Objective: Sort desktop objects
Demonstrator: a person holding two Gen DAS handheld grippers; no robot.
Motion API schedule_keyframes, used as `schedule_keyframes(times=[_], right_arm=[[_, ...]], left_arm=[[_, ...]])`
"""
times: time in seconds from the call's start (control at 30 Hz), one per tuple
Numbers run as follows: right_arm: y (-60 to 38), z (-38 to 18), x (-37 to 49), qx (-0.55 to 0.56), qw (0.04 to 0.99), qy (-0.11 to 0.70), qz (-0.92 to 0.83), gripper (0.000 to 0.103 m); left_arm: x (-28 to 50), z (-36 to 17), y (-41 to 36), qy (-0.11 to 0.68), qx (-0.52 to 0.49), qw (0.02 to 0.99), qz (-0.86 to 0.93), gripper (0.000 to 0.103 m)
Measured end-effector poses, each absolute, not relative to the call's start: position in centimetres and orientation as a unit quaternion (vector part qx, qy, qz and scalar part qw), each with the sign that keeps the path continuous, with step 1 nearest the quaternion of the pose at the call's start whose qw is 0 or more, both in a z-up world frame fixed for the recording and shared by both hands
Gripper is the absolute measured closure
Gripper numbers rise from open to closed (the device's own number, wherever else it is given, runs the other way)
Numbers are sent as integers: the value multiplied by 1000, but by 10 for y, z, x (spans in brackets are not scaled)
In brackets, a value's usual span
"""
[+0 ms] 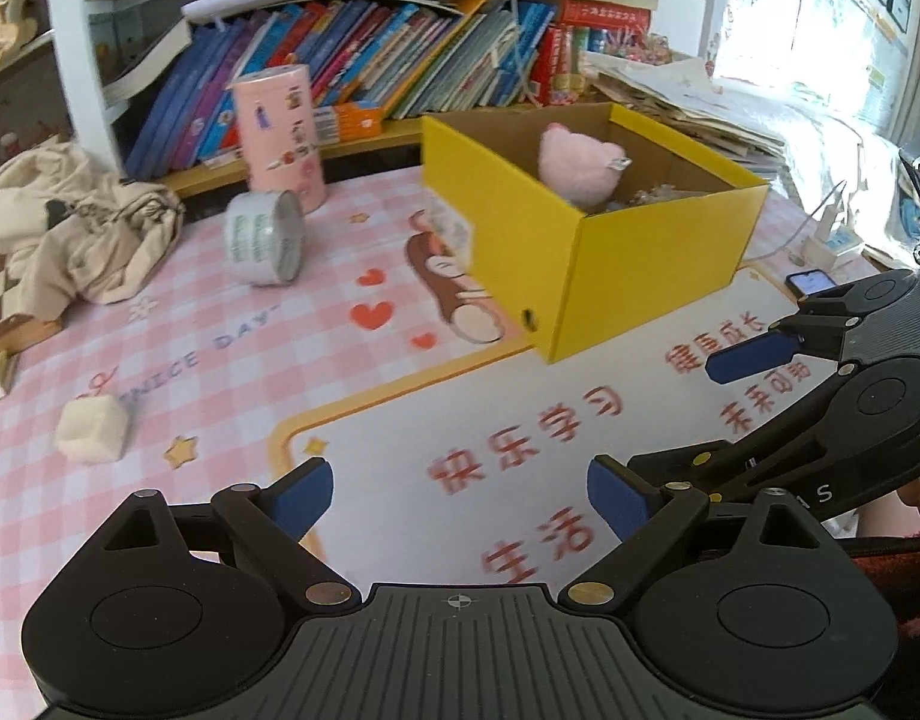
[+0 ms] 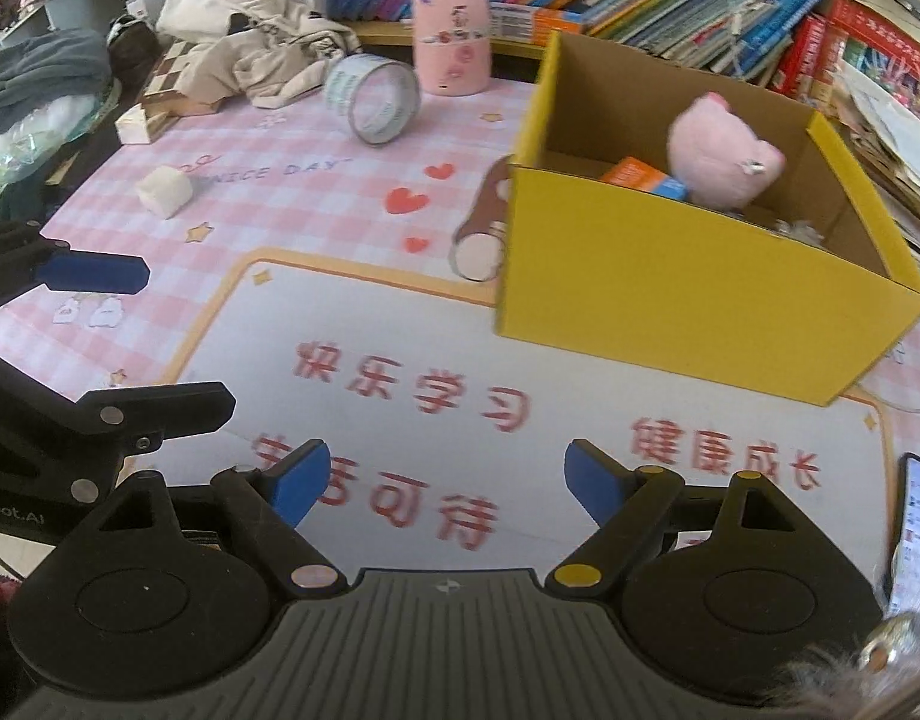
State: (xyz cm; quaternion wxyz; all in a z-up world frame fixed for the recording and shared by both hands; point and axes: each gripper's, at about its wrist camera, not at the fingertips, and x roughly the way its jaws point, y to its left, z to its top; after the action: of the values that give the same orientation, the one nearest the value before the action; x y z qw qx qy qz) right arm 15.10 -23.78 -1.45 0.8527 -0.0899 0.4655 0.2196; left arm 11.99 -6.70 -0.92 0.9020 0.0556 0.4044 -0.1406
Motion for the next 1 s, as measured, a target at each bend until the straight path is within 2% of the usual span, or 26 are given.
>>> schedule_keyframes(times=[0.43,1.0], right_arm=[[-166,-18,150,-98,848,453,257,17],[-109,-10,169,-148,855,406,288,17]], left_arm=[[107,-9,1,402,49,909,-96,8],[125,-4,74,362,4,932,-4,8]])
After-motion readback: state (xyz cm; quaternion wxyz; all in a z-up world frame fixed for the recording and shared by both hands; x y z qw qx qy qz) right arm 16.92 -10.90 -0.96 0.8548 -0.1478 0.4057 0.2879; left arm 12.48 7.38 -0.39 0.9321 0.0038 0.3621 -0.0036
